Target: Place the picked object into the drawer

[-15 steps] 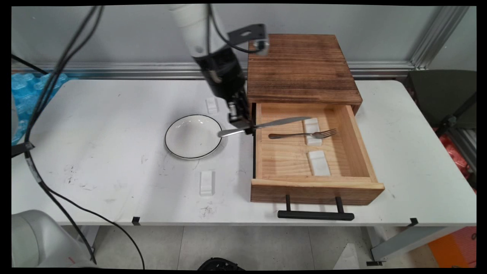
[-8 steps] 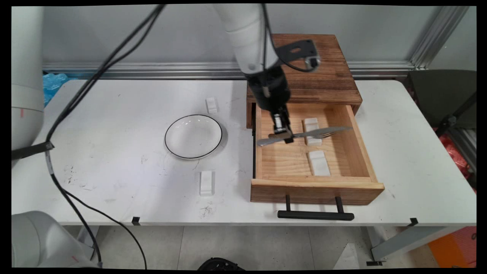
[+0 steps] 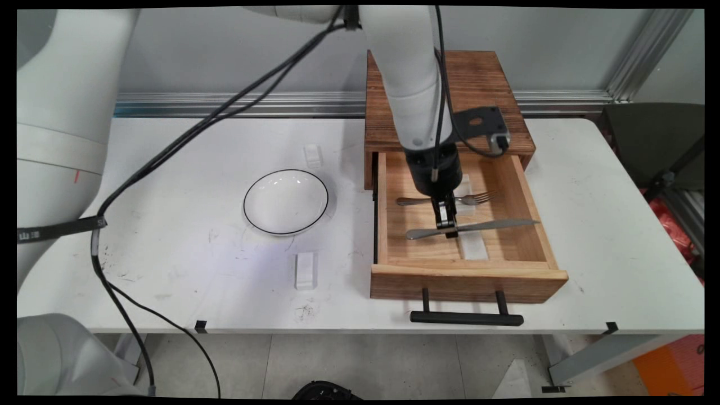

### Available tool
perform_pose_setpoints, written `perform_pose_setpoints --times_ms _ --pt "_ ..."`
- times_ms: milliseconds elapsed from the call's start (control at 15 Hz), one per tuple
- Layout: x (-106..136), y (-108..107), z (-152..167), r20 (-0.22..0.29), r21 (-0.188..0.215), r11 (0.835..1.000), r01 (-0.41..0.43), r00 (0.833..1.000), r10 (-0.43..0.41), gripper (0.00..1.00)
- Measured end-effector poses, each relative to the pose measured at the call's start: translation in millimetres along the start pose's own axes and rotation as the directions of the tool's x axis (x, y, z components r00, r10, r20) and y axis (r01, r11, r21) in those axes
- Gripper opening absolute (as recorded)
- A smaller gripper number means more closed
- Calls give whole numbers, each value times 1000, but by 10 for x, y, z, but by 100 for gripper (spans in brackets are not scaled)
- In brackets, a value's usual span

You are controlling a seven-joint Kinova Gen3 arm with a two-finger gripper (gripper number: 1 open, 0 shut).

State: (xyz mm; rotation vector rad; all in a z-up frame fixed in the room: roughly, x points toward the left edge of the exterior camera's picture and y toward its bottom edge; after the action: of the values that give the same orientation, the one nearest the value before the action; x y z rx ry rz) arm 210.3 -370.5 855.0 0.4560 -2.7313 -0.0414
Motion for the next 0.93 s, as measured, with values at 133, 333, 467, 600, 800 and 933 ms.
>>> perform_pose_setpoints --times_ms 133,333,467,600,800,933 --pt "-16 4 151 19 -2 1000 -1 1000 1 0" --pt "-62 0 337 43 -2 1000 1 999 -1 0" --pt "-98 -31 450 59 6 1000 2 998 -3 0" --pt "-120 -57 511 68 13 1000 0 998 -1 0" --pt "-135 -85 563 68 17 1000 -2 998 1 100" --pt "-138 -94 570 65 17 1000 -4 998 3 100"
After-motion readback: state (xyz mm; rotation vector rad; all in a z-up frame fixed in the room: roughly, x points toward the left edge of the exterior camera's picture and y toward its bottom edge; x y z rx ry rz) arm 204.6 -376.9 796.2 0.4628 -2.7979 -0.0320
